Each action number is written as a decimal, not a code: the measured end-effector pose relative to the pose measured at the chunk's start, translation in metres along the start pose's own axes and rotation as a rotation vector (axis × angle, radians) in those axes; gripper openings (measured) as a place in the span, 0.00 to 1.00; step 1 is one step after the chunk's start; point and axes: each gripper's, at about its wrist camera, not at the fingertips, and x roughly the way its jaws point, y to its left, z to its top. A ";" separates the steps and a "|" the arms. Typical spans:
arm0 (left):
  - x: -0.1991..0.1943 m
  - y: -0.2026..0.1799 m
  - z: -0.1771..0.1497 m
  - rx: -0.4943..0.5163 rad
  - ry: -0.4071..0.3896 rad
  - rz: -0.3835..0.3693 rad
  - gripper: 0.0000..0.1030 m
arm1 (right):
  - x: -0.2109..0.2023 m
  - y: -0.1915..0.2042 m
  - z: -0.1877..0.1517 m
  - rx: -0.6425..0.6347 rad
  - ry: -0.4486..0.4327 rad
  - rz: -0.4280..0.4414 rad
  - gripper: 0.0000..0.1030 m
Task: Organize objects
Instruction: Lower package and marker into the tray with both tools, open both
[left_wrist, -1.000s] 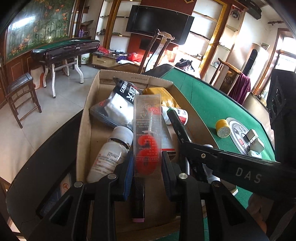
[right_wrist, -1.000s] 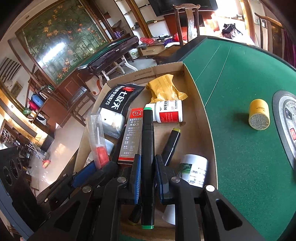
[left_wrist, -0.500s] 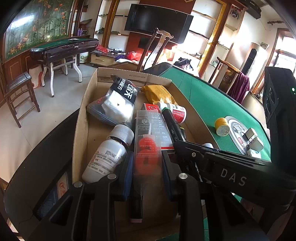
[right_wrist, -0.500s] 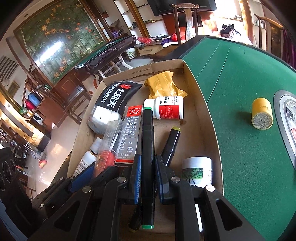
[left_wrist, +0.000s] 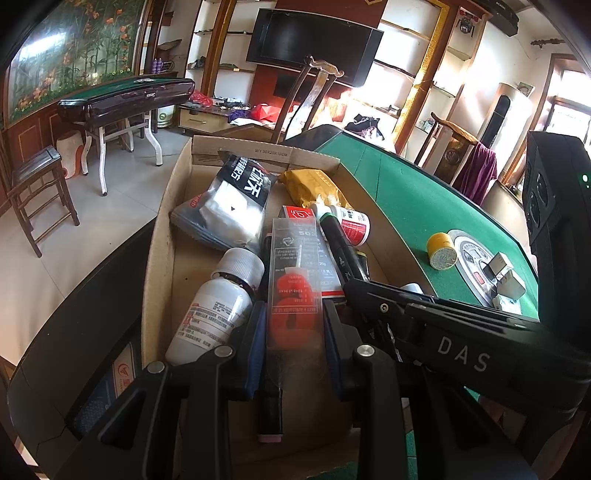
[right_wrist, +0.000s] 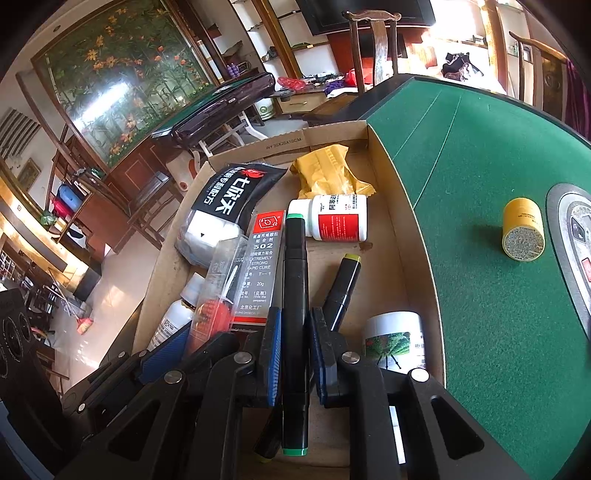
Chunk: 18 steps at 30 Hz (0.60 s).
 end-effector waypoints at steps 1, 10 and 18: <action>0.000 0.000 0.000 0.000 0.000 0.000 0.27 | 0.000 0.000 0.000 0.000 0.000 0.002 0.16; -0.003 -0.002 0.001 -0.001 -0.009 0.000 0.27 | -0.001 -0.001 0.001 0.005 -0.005 0.019 0.18; -0.005 -0.003 0.002 0.003 -0.017 -0.006 0.40 | -0.007 -0.001 0.004 0.017 -0.021 0.029 0.17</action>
